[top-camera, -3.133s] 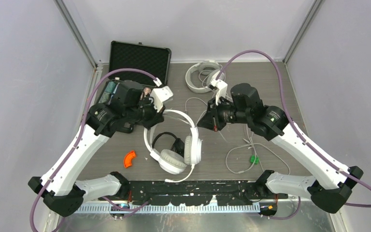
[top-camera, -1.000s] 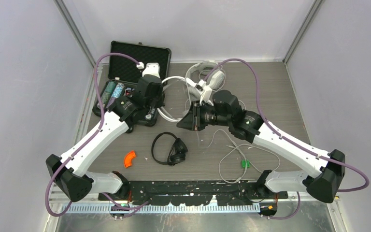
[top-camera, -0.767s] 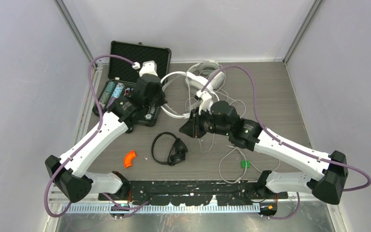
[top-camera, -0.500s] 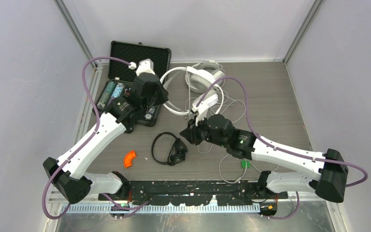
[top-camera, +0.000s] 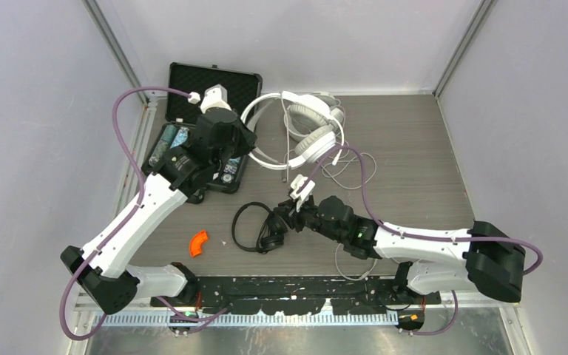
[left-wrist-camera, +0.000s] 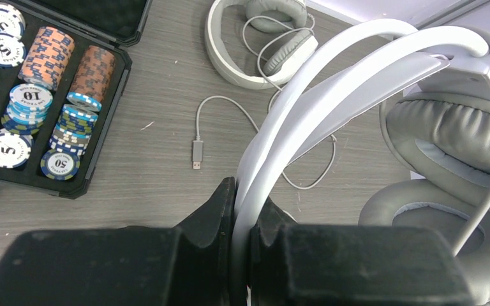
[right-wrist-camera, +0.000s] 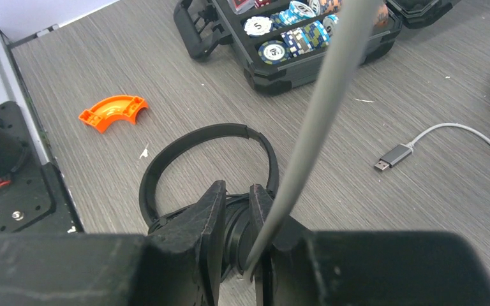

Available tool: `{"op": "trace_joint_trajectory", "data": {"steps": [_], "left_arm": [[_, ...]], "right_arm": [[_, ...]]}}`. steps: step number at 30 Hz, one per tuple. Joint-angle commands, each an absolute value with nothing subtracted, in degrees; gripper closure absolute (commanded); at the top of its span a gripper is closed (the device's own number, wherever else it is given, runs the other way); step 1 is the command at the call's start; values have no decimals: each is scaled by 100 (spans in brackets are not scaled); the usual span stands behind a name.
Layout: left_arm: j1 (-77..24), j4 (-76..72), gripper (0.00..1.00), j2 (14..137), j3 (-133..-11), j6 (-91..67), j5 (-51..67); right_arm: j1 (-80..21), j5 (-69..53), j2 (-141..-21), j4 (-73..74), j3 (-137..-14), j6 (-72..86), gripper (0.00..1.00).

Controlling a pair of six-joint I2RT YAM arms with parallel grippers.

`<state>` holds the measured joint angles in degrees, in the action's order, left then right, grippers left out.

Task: Wrap the headphones
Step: Wrap the headphones cable around the headphones.

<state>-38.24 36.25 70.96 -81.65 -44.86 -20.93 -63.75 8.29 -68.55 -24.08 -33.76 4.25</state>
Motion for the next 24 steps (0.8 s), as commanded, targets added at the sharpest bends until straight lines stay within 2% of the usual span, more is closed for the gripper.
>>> {"op": "trace_joint_trajectory", "data": {"steps": [1,7,17,21,24], "left_arm": [[-3816,3224,100,6803,-8587,-4871,-2046],[-3817,3209,100,6731,-8648,-4957,-1900],[-3822,3216,100,6638,-8733,-5048,-1718],[-3819,3116,100,6627,-8725,-5228,-1334],[-3817,2998,100,6595,-8701,-5340,-1014]], "right_arm": [[-6452,1074,-7051,-3584,-3142,71,74],[-6468,1086,-7283,-4547,-2664,37,73],[-6460,1195,-7731,-5121,-2300,-404,69],[-6461,1380,-8097,-5745,-2004,-230,70],[-6464,1564,-8507,-6736,-1682,-90,78]]}}
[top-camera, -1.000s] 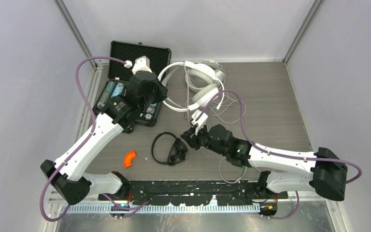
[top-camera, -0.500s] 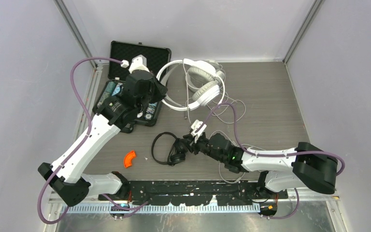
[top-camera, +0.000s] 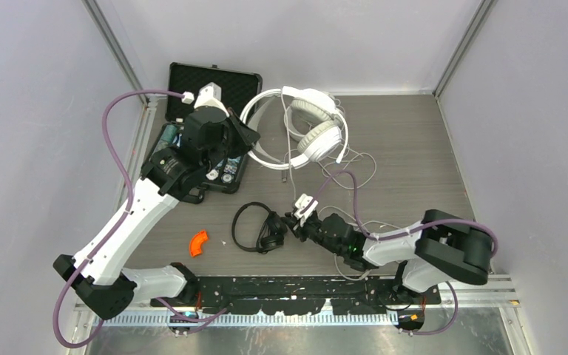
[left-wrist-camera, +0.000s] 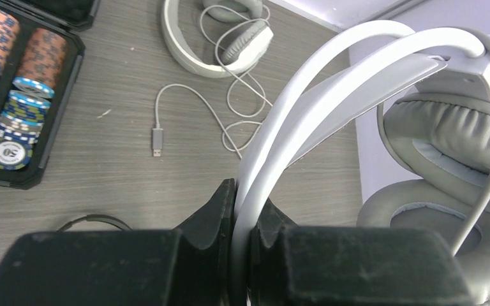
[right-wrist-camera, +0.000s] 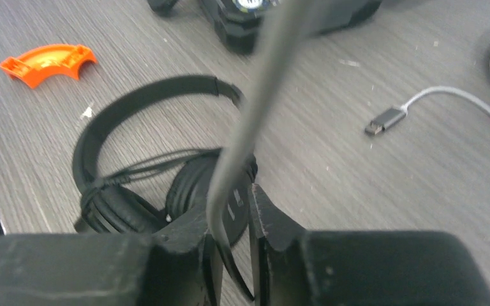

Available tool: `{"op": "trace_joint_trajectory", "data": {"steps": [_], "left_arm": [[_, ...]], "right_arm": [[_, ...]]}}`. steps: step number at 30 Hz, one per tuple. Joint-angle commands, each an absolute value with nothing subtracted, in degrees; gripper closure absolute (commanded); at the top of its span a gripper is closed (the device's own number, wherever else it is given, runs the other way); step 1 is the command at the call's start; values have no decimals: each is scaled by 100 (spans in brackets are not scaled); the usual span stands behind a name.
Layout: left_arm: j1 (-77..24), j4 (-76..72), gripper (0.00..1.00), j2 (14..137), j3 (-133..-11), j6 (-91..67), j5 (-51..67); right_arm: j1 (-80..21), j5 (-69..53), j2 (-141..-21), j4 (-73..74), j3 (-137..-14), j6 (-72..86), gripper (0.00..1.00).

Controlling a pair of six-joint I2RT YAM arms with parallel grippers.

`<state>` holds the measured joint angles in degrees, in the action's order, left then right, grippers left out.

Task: Wrap the headphones
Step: Wrap the headphones cable around the headphones.

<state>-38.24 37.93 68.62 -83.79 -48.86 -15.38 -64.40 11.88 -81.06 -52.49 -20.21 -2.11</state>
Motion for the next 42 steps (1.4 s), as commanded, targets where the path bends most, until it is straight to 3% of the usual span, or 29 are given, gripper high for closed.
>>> {"op": "trace_joint_trajectory", "data": {"steps": [1,3,5,14,20,26,32,35,39,42], "left_arm": [[-3817,3008,100,6586,-8709,-5350,-946],[-3815,3055,100,6543,-8751,-5319,-831],[-3817,3096,100,6491,-8778,-5264,-698],[-3806,3213,100,6304,-8764,-5157,290],[-3804,3118,100,6339,-8756,-5113,1489],[-3806,3132,100,6250,-8729,-5218,1541],[-3799,3157,100,6359,-8914,-5291,1728],[-3798,3223,100,6380,-8996,-5272,1738],[-3684,3436,100,6492,-9326,-4985,2145],[-3472,3498,100,6585,-9532,-4570,2949]], "right_arm": [[-6467,1626,-8613,-6953,-1607,-66,83],[-6469,1752,-8760,-7255,-1518,-29,94],[-6453,1890,-8852,-7456,-1442,-11,99],[-6398,2048,-8811,-7893,-1255,153,100],[-6332,2065,-8413,-7710,-1172,102,89],[-6281,1631,-8477,-7179,-1339,31,75],[-6273,1385,-9027,-7481,-1398,109,70],[-6234,1414,-9192,-7690,-1332,126,73],[-6062,1262,-9124,-7758,-1244,248,96],[-5593,690,-8795,-7623,-1127,796,100]]}}
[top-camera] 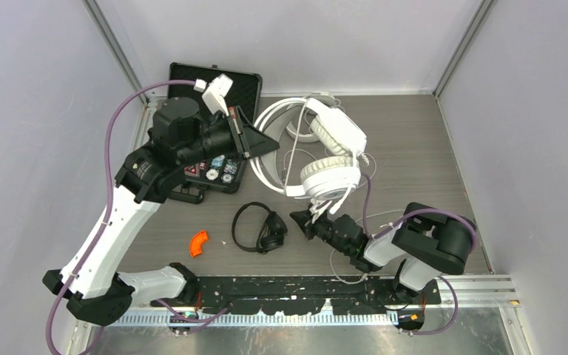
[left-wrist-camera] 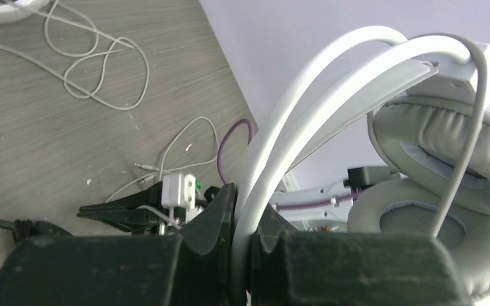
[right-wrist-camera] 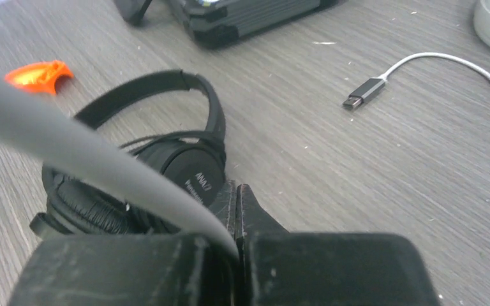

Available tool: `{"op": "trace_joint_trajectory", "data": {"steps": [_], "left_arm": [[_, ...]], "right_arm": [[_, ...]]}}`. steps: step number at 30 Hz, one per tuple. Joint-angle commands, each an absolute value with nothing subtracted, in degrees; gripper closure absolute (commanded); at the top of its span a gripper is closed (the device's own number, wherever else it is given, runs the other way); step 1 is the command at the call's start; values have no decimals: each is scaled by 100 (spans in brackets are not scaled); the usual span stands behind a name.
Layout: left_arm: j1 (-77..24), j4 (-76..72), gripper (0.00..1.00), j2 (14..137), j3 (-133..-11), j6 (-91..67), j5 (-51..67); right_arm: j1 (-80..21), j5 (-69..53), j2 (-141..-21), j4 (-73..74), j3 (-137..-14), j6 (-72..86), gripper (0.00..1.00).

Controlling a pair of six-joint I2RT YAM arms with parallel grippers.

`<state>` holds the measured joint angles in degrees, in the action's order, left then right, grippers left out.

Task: Wrap the headphones
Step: Wrap the headphones cable around the headphones.

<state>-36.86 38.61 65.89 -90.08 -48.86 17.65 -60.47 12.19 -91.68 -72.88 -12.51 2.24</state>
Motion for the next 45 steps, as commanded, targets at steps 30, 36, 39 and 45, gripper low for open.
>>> {"op": "trace_joint_trajectory", "data": {"steps": [30,36,39,45], "left_arm": [[-3290,5025,100,6162,-8650,818,2517],[-3304,4853,100,5952,-7935,2074,1430],[-3320,4528,100,5814,-7642,2410,1184],[-3472,4322,100,5835,-7498,2744,880]], "right_arm": [[-3593,-1248,-5111,456,-3879,2562,100],[-3586,-1926,-5332,2070,-4947,2909,100],[-3593,-2282,-5265,2231,-5081,3055,100],[-3592,-2642,-5228,2090,-5247,3412,100]]}}
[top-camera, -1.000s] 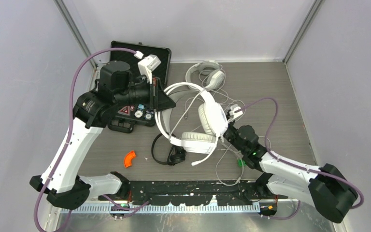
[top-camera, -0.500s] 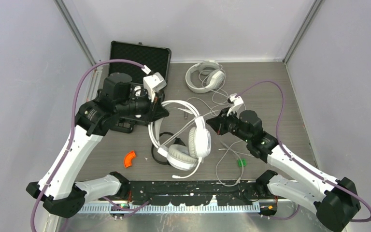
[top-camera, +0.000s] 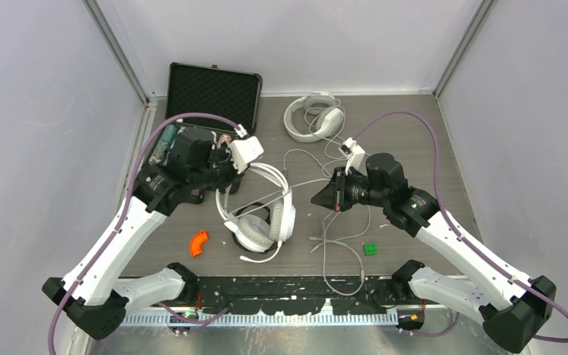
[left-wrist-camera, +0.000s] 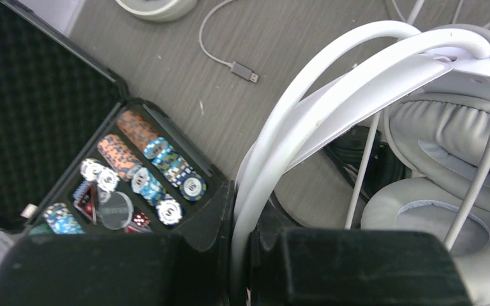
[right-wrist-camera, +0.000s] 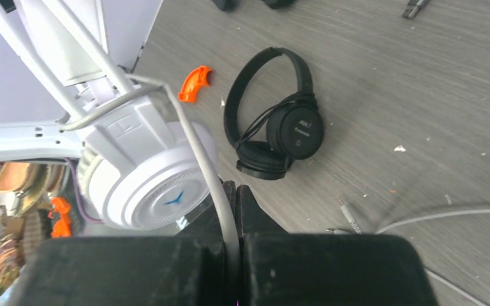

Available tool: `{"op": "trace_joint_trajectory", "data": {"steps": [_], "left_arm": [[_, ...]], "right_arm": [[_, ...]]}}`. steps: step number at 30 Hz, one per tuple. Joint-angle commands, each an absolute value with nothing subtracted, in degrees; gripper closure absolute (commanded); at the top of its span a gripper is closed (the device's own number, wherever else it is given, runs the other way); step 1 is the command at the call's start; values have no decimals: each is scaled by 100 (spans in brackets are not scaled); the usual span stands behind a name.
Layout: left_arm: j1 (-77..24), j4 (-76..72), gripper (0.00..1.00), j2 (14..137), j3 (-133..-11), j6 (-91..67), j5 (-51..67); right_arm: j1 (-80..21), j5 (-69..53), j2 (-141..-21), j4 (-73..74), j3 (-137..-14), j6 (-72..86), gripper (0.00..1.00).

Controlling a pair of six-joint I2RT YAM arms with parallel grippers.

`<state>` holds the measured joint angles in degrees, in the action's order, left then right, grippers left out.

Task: Wrap the headphones
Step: Wrap the headphones cable around the headphones.

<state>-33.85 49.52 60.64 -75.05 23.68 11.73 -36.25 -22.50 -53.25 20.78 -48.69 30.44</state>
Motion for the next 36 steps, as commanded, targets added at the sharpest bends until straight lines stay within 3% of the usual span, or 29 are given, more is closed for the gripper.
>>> {"op": "trace_joint_trajectory", "data": {"steps": [1,13,22,26,36], "left_arm": [[-3498,4255,100,5809,-7456,2780,849],[-3690,3775,100,5823,-7059,3036,408],[-3705,3416,100,5951,-7145,2443,-759],[-3709,3283,100,5932,-7144,2211,-735],[-3701,3357,100,6166,-7264,1591,-1070]], "right_arm": [[-3593,-2693,-5224,2026,-5255,3483,100],[-3594,-3008,-5236,1206,-5234,4190,100],[-3602,-3258,-5250,776,-5218,4628,100],[-3656,-3383,-5370,215,-5213,4947,97],[-4522,-3013,-6086,31,-5866,4760,91]]}}
